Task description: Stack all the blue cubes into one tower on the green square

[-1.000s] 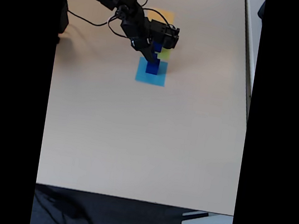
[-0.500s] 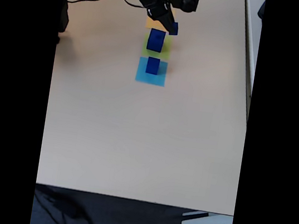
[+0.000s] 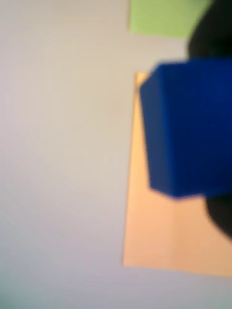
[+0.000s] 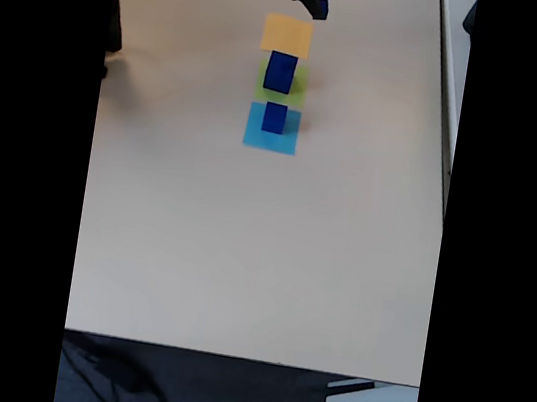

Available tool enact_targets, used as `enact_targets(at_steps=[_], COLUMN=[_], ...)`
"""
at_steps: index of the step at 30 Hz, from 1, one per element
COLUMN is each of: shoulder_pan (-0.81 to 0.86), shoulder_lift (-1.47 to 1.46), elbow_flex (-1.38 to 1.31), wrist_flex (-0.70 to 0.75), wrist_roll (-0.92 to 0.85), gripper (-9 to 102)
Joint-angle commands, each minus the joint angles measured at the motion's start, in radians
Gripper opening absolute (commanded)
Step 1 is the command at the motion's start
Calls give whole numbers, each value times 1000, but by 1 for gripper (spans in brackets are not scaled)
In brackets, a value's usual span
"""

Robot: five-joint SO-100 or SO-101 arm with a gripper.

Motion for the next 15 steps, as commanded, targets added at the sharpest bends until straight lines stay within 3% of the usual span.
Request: enact_targets(at_steps=[1,15], shoulder_pan=[-35,-101], shoulder_lift=[-5,-17], elbow_flex=[-58,281], wrist_flex=[-6,-322], wrist_roll=[71,235], gripper=[1,1])
